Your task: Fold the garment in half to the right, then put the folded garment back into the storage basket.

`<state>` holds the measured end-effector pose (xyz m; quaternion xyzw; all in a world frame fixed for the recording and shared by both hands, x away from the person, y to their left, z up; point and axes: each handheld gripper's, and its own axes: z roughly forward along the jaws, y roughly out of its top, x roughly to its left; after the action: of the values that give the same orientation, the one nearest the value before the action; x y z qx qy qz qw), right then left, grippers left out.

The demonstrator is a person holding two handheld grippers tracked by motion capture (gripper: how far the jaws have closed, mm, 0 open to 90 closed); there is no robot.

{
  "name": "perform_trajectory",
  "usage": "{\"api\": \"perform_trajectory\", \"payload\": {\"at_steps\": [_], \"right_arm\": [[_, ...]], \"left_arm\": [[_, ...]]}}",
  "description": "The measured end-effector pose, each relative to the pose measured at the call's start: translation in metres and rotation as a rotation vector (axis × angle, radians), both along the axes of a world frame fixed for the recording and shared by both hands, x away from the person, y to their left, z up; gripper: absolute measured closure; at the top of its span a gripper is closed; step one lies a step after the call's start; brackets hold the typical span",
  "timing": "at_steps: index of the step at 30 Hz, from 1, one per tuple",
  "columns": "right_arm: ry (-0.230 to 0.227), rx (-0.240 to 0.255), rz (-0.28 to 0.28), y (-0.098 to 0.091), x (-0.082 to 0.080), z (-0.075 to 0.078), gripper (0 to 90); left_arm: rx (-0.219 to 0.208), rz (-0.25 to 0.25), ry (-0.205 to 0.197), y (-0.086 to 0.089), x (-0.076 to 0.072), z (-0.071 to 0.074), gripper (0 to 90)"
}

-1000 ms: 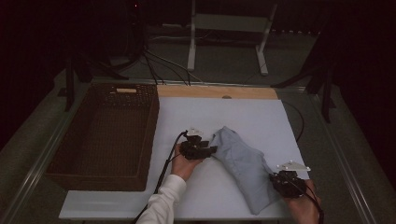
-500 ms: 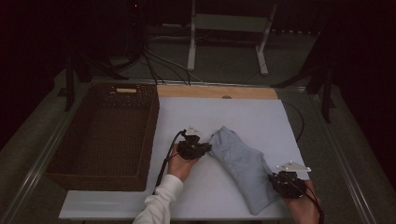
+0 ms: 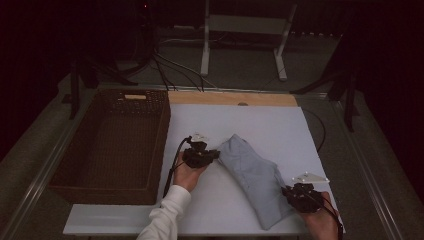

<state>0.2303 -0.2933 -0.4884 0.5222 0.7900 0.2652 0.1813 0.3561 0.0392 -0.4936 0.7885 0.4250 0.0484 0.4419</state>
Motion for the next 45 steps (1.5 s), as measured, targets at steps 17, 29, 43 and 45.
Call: {"api": "perform_trajectory", "payload": {"at_steps": [17,29,43,45], "right_arm": [[0.014,0.062,0.102,0.021,0.000,0.000,82.0],[0.013,0.048,0.128,0.033,0.001,-0.001,81.9],[0.004,0.037,0.132,0.033,-0.001,-0.001,81.5],[0.002,0.036,0.131,0.033,-0.001,-0.001,81.4]], "left_arm": [[0.023,0.074,0.013,0.022,0.005,0.006,85.8],[-0.007,0.119,-0.006,0.022,0.003,0.007,69.2],[-0.111,0.067,0.012,0.010,-0.021,0.014,31.0],[-0.099,0.060,0.011,0.007,-0.024,0.013,27.8]]}}
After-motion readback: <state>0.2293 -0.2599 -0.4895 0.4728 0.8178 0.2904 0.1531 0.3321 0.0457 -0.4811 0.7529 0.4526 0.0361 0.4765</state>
